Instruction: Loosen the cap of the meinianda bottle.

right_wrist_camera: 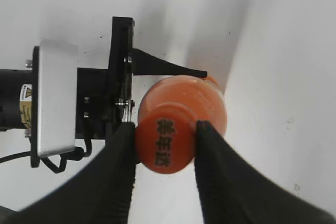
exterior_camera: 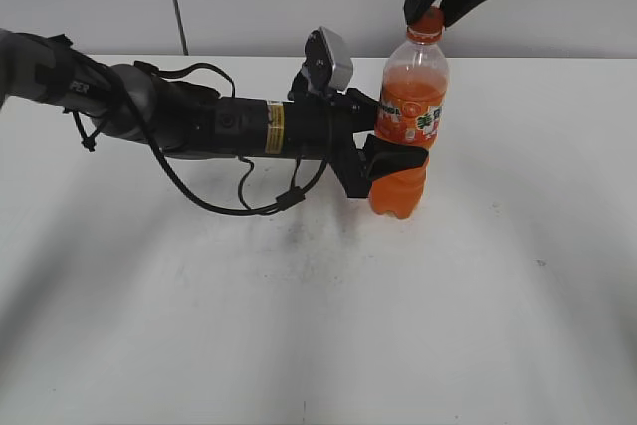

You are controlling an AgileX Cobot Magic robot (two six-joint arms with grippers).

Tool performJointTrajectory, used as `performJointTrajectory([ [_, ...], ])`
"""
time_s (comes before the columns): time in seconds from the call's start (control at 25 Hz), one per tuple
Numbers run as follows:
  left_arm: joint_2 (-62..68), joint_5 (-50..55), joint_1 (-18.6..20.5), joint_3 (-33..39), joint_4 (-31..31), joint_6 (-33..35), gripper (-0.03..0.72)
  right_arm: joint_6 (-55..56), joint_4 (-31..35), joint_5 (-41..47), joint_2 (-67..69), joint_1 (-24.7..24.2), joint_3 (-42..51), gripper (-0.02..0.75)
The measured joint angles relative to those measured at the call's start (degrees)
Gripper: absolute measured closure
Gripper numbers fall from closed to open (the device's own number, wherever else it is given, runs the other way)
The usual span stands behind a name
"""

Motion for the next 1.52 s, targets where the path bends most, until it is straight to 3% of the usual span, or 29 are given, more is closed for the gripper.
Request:
performJointTrajectory([
  [0.2,0.0,0.0,0.0,0.0,0.0,0.0,0.26,-1.79,0.25,-0.05,0.0,0.0,0.0,0.482],
  [0.32,0.0,-0.05,0.0,0.0,0.06,0.0,0.26,-9.59,0.63,-0.05,0.0,0.0,0.0,0.482],
  [0.56,0.0,0.01,0.0,0.0,0.06,0.0,0.26,-56.31,0.83,-0.16,-0.23,0.0,-0.1,0.501],
  [0.76,0.0,0.01,0.0,0.0,-0.05,-0.05,0.26,-67.81,2.06,-0.23,-0.29,0.0,-0.17,0.533],
  [0.96,0.0,0.01,0.0,0.0,0.01,-0.05,0.26,-68.65,2.35,-0.23,-0.29,0.0,-0.17,0.533],
  [1.08,0.0,0.01,0.0,0.0,0.01,-0.05,0.26,-66.8,3.15,-0.23,-0.29,0.0,-0.17,0.495],
  [1.32,0.0,0.01,0.0,0.0,0.01,-0.05,0.26,-50.62,7.48,-0.09,-1.18,0.0,-0.11,0.303],
  [1.52,0.0,0.01,0.0,0.0,0.01,0.0,0.26,-30.91,4.53,0.04,-2.95,0.0,-0.12,0.265],
])
